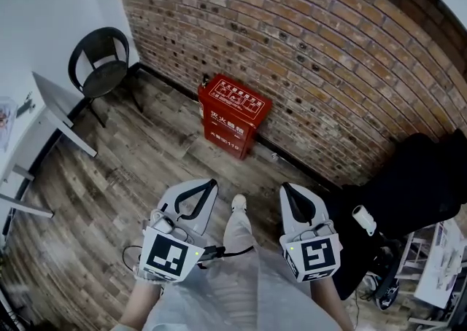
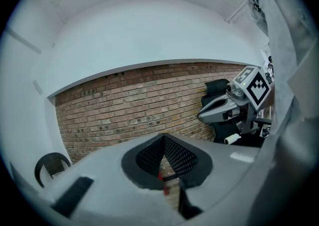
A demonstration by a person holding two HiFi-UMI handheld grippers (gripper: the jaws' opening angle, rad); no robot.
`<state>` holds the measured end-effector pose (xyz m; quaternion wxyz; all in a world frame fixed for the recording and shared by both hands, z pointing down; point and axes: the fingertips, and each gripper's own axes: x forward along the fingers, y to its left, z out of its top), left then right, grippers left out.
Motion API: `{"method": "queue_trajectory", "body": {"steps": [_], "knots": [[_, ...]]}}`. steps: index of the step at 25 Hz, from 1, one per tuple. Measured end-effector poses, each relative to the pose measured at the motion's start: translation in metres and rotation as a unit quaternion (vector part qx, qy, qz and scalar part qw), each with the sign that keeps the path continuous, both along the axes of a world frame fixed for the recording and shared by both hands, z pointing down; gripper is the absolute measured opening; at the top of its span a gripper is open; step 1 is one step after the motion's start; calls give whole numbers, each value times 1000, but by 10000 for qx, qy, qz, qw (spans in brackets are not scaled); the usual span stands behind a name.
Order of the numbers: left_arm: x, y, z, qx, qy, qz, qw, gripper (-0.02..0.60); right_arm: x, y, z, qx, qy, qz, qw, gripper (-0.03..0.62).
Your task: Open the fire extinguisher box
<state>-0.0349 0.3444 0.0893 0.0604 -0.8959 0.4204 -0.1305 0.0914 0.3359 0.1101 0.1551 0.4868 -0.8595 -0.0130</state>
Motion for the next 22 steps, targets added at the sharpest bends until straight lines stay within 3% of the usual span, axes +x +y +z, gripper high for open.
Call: {"method": "queue_trajectory", "body": {"steps": [22], "knots": [[2, -153, 4, -133, -6, -573, 9983, 0, -1, -169, 10, -167, -34, -577, 9982, 6]]}}
